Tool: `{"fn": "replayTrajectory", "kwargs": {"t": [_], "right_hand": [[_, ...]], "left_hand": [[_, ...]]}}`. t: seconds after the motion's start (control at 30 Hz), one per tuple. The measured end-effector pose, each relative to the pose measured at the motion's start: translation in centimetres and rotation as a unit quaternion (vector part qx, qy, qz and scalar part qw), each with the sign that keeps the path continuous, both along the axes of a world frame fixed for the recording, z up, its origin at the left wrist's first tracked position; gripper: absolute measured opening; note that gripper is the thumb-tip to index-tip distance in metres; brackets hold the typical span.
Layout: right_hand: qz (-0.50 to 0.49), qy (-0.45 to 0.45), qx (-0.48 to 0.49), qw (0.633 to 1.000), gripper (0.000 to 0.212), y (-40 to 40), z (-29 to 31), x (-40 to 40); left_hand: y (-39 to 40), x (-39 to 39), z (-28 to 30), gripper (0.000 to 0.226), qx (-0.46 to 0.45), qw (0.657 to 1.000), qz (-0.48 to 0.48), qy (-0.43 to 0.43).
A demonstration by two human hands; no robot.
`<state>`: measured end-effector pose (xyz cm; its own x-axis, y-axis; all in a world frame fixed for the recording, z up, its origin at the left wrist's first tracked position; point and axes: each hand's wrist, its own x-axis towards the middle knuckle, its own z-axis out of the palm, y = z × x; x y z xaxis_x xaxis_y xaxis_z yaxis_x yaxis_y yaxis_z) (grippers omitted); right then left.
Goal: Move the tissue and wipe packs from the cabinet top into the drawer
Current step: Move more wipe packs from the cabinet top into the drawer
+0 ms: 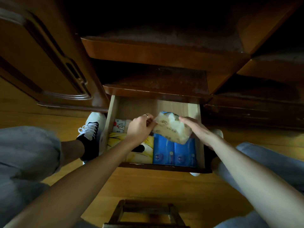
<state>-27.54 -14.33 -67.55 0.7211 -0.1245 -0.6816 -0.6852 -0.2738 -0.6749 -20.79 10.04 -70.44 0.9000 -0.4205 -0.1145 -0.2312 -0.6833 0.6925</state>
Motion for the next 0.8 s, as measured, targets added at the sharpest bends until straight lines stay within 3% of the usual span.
{"fn": "replayTrajectory", "kwargs": {"t": [0.13, 0.23, 0.3, 0.4, 0.53, 0.67, 0.73, 0.8], "right_hand": [[-0.061, -0.043, 0.07, 0.995, 0.068, 2.8, -0.9, 2.4], [-0.018, -0.023, 0.092, 0.995, 0.112, 5.9, -1.0, 4.9], [0.017, -0.025, 0.057, 0.998, 0.097, 7.5, -2.1, 6.8], [-0.036, -0.052, -0.018, 0.998, 0.063, 9.6, -4.4, 9.5], [-0.09, -0.068, -0.037, 0.993, 0.082, 10.8, -7.0, 12.1], [-0.107, -0.028, -0.056, 0.992, 0.082, 11.4, -9.5, 13.9], [-0.066, -0.005, -0.049, 0.997, 0.095, 11.9, -10.4, 15.1], [0.045, 0.023, -0.052, 0.997, 0.102, 12.8, -10.9, 16.0]], "left_hand": [[3.2, 1.1, 1.4, 0.015, 0.014, 0.997, 0.077, -0.014], [6.1, 2.8, 1.4, 0.017, 0.023, 0.99, 0.14, -0.007], [7.6, 3.9, 1.4, 0.016, 0.022, 0.988, 0.153, 0.0], [9.1, 5.1, 1.0, 0.019, -0.002, 0.984, 0.179, 0.001], [11.7, 6.0, -0.2, 0.034, 0.045, 0.96, 0.273, -0.048], [13.5, 5.7, -1.9, 0.056, 0.057, 0.957, 0.279, 0.052], [13.7, 5.2, -2.9, 0.051, 0.084, 0.962, 0.248, 0.075], [13.7, 4.6, -3.4, 0.038, 0.096, 0.97, 0.218, 0.045]]}}
